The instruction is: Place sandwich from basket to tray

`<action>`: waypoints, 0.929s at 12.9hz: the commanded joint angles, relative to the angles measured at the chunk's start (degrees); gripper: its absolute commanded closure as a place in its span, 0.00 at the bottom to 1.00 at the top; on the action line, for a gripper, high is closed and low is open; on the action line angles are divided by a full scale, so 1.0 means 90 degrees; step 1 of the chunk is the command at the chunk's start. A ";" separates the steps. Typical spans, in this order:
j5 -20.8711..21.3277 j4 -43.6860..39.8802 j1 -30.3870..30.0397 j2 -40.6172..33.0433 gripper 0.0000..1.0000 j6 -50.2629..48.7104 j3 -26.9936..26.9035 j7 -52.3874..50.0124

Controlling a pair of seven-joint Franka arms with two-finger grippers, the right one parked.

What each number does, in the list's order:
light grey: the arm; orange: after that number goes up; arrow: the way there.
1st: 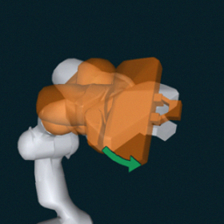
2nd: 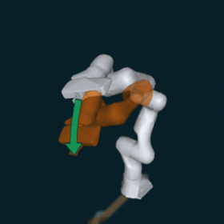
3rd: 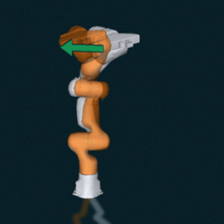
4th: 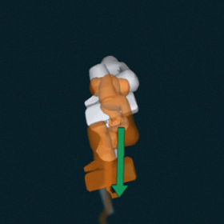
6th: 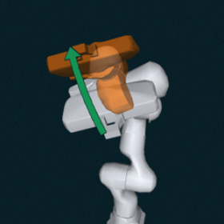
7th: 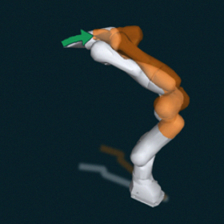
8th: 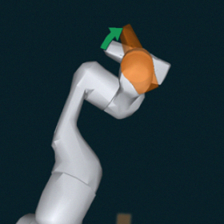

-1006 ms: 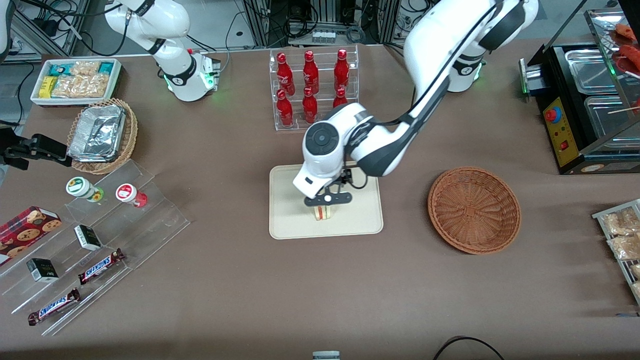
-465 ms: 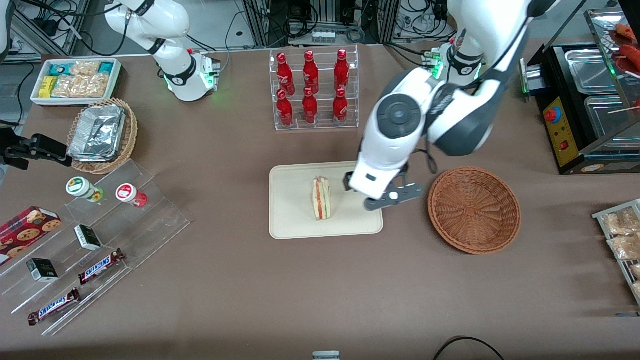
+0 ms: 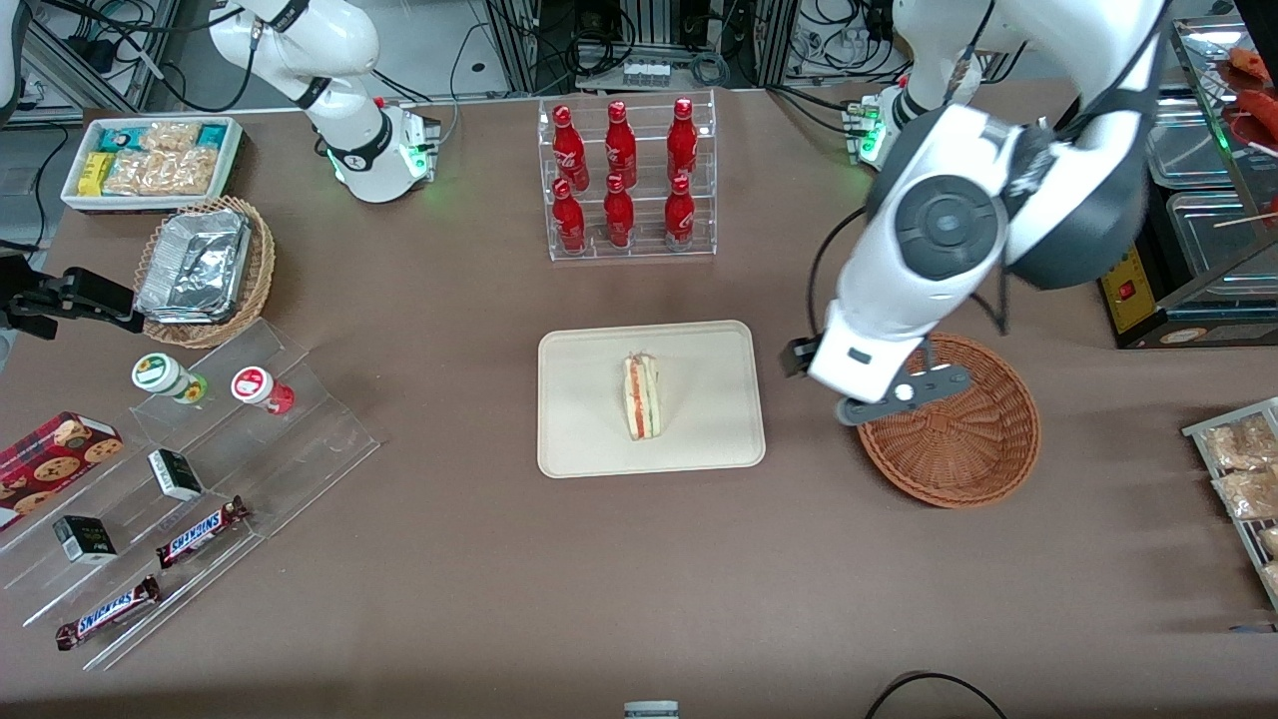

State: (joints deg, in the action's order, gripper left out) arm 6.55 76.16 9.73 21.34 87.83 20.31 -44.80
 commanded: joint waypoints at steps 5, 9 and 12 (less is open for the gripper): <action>-0.0093 0.1145 -0.0991 -0.1158 0.00 -0.0248 0.0018 0.1040; -0.0113 0.1225 -0.1733 -0.1374 0.00 -0.0326 0.0018 0.1529; -0.0394 0.1254 -0.1708 -0.1608 0.00 -0.0472 -0.0602 0.2270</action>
State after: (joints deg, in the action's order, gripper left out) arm 5.35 85.38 -6.51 10.15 84.39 18.90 -28.25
